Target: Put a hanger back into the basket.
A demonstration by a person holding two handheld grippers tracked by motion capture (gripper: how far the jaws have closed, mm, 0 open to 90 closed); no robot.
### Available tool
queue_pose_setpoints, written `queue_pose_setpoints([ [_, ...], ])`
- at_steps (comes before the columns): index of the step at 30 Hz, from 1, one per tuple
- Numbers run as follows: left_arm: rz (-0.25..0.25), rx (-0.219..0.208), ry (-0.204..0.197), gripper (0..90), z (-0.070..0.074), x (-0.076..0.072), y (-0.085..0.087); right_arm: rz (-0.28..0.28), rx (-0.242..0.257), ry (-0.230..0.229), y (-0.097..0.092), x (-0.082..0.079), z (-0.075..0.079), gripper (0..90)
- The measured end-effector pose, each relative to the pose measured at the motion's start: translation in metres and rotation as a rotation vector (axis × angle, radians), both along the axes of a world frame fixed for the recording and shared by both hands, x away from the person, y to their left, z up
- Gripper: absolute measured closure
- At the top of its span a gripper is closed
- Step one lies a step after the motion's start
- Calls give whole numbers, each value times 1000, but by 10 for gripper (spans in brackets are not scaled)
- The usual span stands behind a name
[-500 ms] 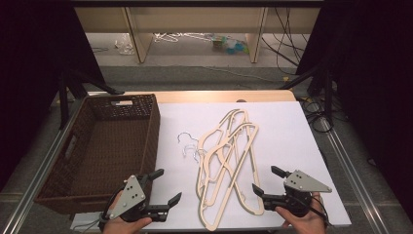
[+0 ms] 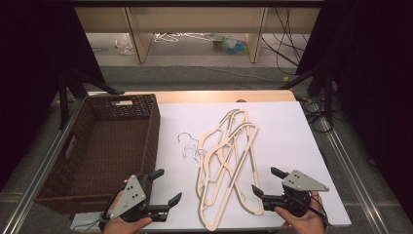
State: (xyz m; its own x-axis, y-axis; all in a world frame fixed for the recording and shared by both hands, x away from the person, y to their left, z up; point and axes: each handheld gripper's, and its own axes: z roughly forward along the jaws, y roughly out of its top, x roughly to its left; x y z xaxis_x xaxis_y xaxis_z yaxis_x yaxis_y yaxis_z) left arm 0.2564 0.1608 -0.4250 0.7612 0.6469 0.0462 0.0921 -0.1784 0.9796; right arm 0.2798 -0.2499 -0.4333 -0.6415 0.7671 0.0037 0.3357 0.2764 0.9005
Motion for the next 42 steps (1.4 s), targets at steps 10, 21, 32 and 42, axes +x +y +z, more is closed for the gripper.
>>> queue_pose_setpoints([
  [10, 0, -6, -16, 159, 1, -1, -2, -52, -44, 140, 5, 12, -11, 168],
  [21, -7, -7, -13, 160, 0, -4, -5, -23, -191, 282, 51, 40, -26, 179],
  [32, -18, 3, -9, 160, -1, -4, -7, -36, -257, 356, 84, 65, -39, 175],
  [42, -19, 3, -11, 160, -1, -3, -7, -48, -266, 419, 85, 75, -44, 201],
])
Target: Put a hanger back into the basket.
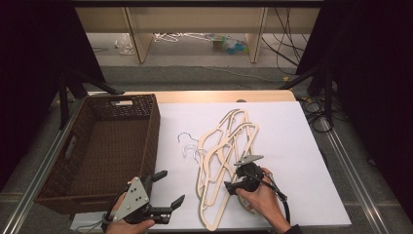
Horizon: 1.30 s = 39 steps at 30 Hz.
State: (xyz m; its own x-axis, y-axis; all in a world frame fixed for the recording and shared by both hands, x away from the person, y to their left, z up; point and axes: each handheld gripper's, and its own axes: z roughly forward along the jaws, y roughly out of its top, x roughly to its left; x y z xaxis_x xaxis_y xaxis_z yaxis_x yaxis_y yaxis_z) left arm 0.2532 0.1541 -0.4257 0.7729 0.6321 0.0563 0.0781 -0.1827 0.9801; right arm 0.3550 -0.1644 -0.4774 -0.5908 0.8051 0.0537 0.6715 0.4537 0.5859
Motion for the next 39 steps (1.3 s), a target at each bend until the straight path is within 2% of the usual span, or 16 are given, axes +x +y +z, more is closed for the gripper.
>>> queue_pose_setpoints([
  [5, -2, -1, -2, 160, 0, 0, 0, -15, 26, 43, -8, 5, 1, 279],
  [7, -3, -2, 0, 160, 0, 0, 0, -19, 34, 47, -10, 6, 1, 303],
  [8, -3, -3, 0, 160, 0, 0, 0, -16, 44, 52, -15, 8, 2, 359],
  [11, -8, -10, -2, 160, 0, 0, -1, -12, 55, 61, -20, 11, 2, 389],
  [12, -3, -8, 9, 160, 0, -1, -1, -14, 66, 72, -25, 13, 3, 445],
  [14, -9, 2, 0, 160, 0, 0, 0, -7, 62, 78, -27, 14, 4, 463],
  [17, -10, 2, 2, 160, 0, 0, -1, -31, 67, 111, -32, 16, 5, 506],
  [18, -11, 4, 0, 160, 0, 0, -1, -18, 60, 102, -35, 18, 5, 521],
  [21, -11, 1, 4, 160, 0, -1, -1, -24, 55, 110, -35, 18, 6, 546],
  [22, -12, 3, 2, 160, 0, 0, -1, -35, 55, 125, -34, 18, 7, 550],
  [23, -12, 3, 4, 160, -1, 0, -2, -16, 46, 110, -35, 20, 6, 550],
  [25, -13, 1, 5, 160, -1, -1, -2, -12, 31, 105, -34, 19, 7, 560],
  [30, -13, 4, 3, 160, -1, 0, -2, -2, 7, 116, -34, 21, 8, 615],
  [31, -13, 3, 4, 160, -1, -1, -2, -20, 17, 128, -34, 21, 8, 623],
  [39, -9, 0, 8, 160, -1, -1, -2, -25, 7, 125, -39, 24, 9, 703],
])
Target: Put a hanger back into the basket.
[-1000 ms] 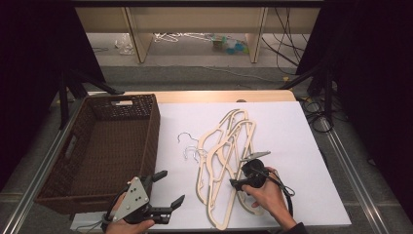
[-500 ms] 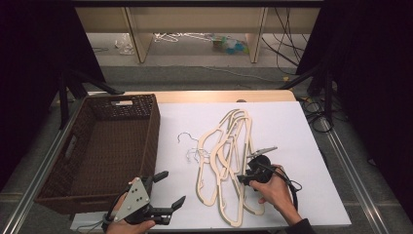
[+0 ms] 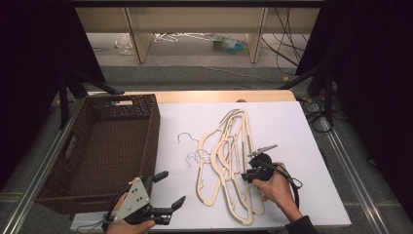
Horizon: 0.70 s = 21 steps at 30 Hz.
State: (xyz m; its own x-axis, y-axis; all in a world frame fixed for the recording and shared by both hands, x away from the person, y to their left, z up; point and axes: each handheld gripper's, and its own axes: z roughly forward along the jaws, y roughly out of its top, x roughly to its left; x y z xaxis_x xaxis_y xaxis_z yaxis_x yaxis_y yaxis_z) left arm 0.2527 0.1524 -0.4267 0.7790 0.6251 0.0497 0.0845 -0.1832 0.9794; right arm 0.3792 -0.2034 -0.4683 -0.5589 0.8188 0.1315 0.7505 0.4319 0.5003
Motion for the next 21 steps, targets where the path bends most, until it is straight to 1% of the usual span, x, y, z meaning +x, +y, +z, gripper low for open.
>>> queue_pose_setpoints([
  [1, -2, 2, -2, 160, 0, 0, 0, 1, 10, 11, -2, 1, 1, 737],
  [3, -2, 2, 0, 160, 0, 0, 0, 10, 15, 13, -2, 1, 2, 760],
  [4, -2, 2, 0, 160, 0, 0, 0, 9, 19, 10, -3, 1, 3, 862],
  [5, -4, 7, -2, 160, 0, 0, 0, 26, 58, 12, -4, 0, 4, 900],
  [6, -4, 8, -2, 160, 0, 0, 0, 18, 53, -2, -4, 1, 5, 899],
  [7, -5, 7, -2, 160, 0, 0, 0, 15, 54, 4, -3, 1, 4, 863],
  [8, -5, 5, -2, 160, 0, 0, 0, 16, 40, 9, -3, 1, 3, 778],
  [9, -5, 4, -3, 160, 0, 0, 0, 0, 41, 5, -2, 1, 3, 734],
  [10, -6, 3, -3, 160, 0, 0, 0, -8, 29, -12, -2, 1, 4, 701],
  [11, -6, 3, -3, 160, 0, 0, 0, -8, 29, -12, -2, 1, 4, 701],
  [12, -3, 7, -3, 160, 0, 0, 0, -18, -6, -10, -1, 1, 4, 644],
  [13, -2, 6, -1, 160, 0, 0, 0, -20, -8, -9, -1, 1, 3, 614],
  [14, -1, 4, -2, 160, 0, 0, 0, -21, -8, 21, 1, 0, 1, 567],
  [15, -1, 4, -2, 160, 0, 0, 0, -21, -7, 25, 2, 0, 1, 548],
  [16, -1, 4, -1, 160, 0, 0, 0, -18, -11, 15, 4, -1, 1, 549],
  [17, -3, 8, -5, 161, 0, 0, 0, -7, -33, 14, 6, -2, 1, 577],
  [18, -3, 8, -5, 161, 0, 0, 0, -7, -33, 14, 6, -2, 1, 577],
  [19, -3, 9, -4, 161, 0, 0, 0, 2, -59, -1, 7, -2, 1, 589],
  [21, -3, 12, -5, 161, 0, 0, 0, 5, -59, 12, 7, -2, 2, 597],
])
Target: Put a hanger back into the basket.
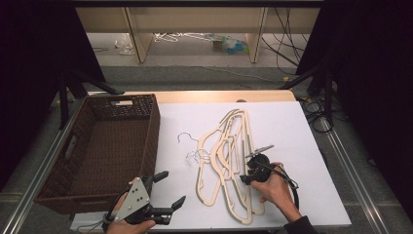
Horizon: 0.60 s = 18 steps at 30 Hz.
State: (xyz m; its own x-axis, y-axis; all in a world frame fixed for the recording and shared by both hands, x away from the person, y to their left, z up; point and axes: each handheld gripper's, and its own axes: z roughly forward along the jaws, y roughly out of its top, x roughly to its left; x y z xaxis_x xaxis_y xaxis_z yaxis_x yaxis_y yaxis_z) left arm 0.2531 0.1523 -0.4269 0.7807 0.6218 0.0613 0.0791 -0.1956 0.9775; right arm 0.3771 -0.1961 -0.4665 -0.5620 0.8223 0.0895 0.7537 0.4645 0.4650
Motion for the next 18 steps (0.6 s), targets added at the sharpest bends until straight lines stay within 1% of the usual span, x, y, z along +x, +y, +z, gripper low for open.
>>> queue_pose_setpoints([
  [1, -2, -6, -2, 161, 0, 0, 0, -5, 1, 2, -1, 0, 0, 619],
  [2, -4, -11, -3, 161, -1, 1, -1, -10, 11, -10, -2, 1, 0, 627],
  [3, -4, -11, -3, 161, -1, 1, -1, -10, 11, -10, -2, 1, 0, 627],
  [4, -4, -10, -3, 161, -1, 1, -1, -37, 38, 38, -5, 3, 2, 655],
  [5, 0, 2, 1, 161, 0, 0, 0, -29, 35, 1, -6, 3, 0, 660],
  [6, -1, 3, -3, 161, 0, 1, 0, -32, 42, 7, -7, 3, 0, 666],
  [7, -1, 5, -4, 161, 0, 1, 0, -36, 55, 22, -7, 3, 1, 671],
  [9, -2, 3, -1, 161, 0, 1, 0, -32, 58, 25, -8, 3, 1, 675],
  [10, -3, -7, -2, 161, 0, 1, 0, -31, 68, 28, -8, 3, 1, 685],
  [12, 2, -2, 3, 161, 0, 0, 1, -33, 71, 27, -8, 3, 1, 692],
  [15, 2, -4, 1, 161, 0, 0, 1, -30, 91, 34, -10, 2, 4, 731],
  [17, 2, -7, 2, 161, 1, 0, 1, -27, 96, 38, -11, 1, 5, 745],
  [18, 2, -7, 1, 161, 0, 0, 1, -13, 88, 36, -13, 2, 7, 769],
])
